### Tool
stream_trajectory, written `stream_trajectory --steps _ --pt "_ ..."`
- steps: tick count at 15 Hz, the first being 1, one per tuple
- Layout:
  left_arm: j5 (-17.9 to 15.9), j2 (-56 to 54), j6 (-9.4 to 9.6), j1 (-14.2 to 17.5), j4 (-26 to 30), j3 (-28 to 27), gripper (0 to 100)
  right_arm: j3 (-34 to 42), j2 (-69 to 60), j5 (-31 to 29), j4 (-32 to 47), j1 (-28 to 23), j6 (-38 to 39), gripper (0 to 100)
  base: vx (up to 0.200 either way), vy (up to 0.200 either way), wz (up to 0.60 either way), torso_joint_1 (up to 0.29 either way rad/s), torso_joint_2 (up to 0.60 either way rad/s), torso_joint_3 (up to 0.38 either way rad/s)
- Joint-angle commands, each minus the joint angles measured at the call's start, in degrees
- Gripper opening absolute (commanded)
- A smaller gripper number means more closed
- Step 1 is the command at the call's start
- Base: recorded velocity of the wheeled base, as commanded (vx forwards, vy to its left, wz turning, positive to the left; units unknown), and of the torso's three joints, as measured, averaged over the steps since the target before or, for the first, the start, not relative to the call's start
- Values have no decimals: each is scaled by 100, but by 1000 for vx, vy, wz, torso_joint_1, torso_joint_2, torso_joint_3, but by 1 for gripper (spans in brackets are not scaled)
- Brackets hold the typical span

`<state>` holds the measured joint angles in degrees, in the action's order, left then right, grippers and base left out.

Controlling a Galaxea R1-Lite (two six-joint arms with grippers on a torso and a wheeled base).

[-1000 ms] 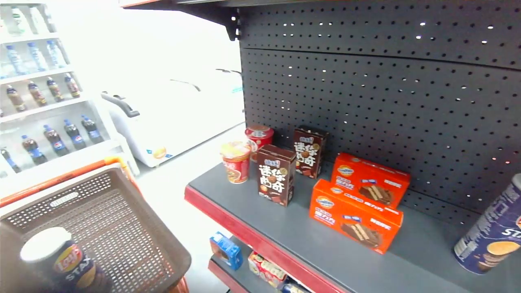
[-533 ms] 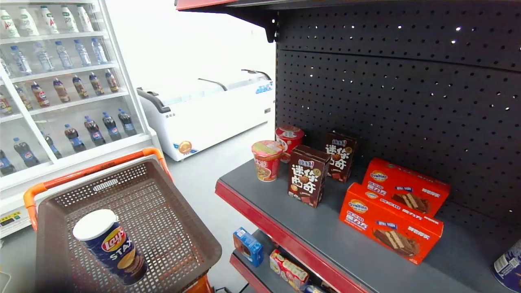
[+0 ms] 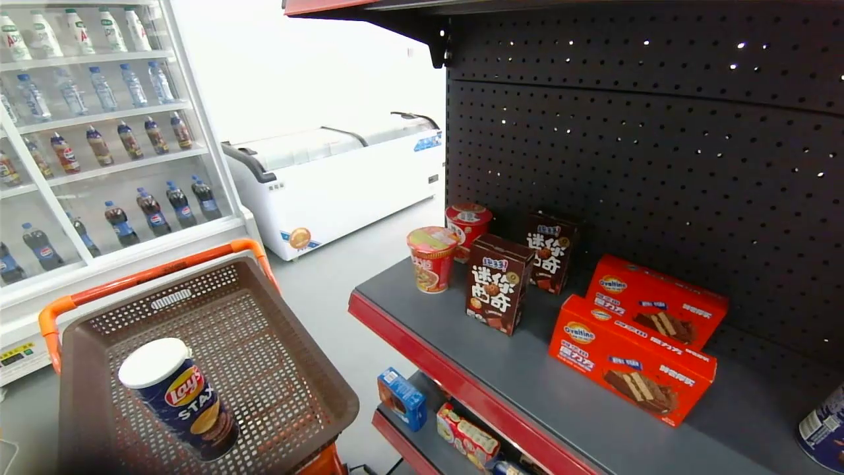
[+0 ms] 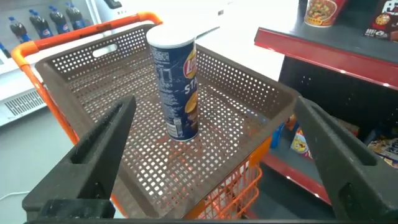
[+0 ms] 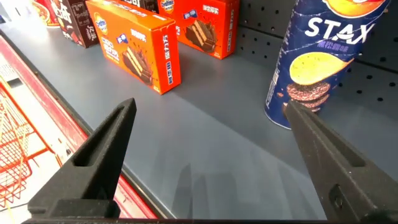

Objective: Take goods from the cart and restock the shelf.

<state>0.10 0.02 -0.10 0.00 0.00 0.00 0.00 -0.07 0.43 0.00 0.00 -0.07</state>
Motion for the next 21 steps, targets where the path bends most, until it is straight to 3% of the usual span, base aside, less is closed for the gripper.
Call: stream_trajectory --steps 1,5,21 --pt "-10 -2 27 0 0 0 100 0 7 1 0 0 -1 100 0 0 0 0 0 0" --pt "-27 -2 45 0 0 0 100 0 7 1 0 0 -1 100 -150 0 0 4 4 4" --pt "-19 -2 45 0 0 0 100 0 7 1 0 0 -1 100 -13 0 0 0 0 0"
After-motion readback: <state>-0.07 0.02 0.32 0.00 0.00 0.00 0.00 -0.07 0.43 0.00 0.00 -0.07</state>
